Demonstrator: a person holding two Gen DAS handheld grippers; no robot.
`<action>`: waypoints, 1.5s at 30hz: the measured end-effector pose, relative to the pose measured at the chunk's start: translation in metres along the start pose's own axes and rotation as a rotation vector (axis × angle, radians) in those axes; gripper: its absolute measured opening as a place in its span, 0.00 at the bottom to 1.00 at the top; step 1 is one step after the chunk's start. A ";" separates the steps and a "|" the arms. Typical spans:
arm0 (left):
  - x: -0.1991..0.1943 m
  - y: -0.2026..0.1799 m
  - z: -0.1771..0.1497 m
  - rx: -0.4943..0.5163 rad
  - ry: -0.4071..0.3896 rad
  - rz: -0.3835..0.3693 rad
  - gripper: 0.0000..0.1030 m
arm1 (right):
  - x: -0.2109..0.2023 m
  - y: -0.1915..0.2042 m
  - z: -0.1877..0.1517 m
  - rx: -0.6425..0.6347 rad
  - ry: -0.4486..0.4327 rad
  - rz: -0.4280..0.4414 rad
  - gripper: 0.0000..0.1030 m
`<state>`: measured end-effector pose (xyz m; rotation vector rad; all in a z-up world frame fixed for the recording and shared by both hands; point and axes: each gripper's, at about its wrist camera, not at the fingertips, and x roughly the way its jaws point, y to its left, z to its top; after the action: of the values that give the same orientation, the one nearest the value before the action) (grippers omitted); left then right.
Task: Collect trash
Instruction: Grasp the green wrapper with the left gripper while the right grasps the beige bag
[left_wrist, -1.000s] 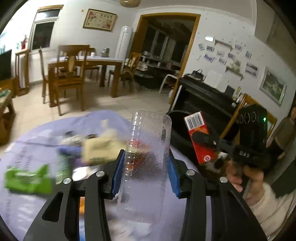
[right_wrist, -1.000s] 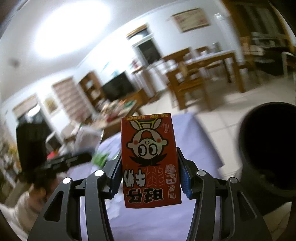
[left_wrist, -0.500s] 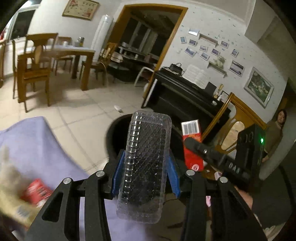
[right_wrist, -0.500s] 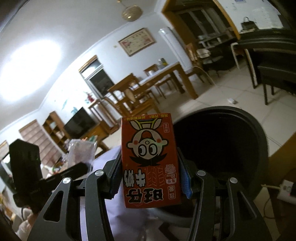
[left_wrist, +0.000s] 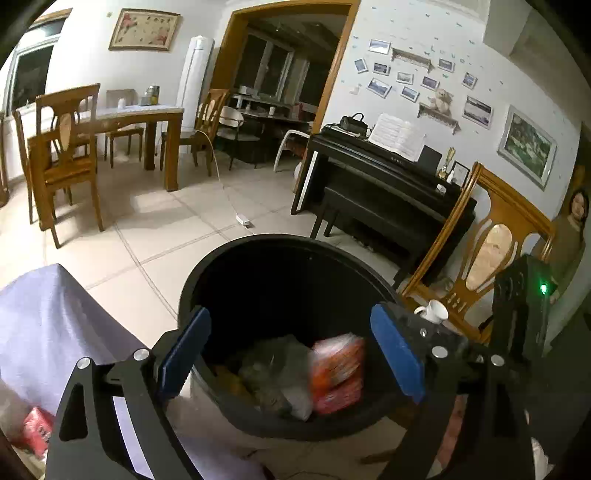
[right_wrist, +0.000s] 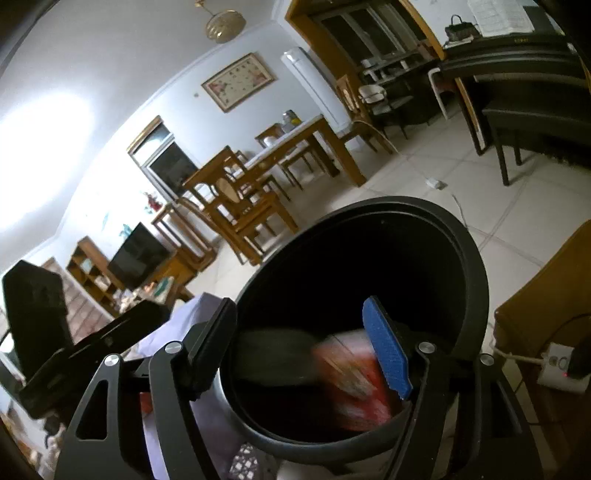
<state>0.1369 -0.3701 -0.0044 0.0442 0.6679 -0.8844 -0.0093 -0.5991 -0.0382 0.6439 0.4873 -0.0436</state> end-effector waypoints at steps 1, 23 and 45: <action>-0.003 0.002 0.000 0.001 0.003 0.006 0.86 | -0.001 0.002 -0.001 -0.003 -0.001 0.002 0.70; -0.228 0.193 -0.079 0.011 0.105 0.461 0.86 | 0.068 0.254 -0.078 -0.402 0.235 0.292 0.75; -0.193 0.275 -0.121 0.262 0.361 0.378 0.71 | 0.162 0.346 -0.156 -0.691 0.442 0.244 0.47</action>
<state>0.1876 -0.0209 -0.0568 0.5586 0.8410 -0.5957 0.1330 -0.2119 -0.0225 0.0200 0.7943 0.4902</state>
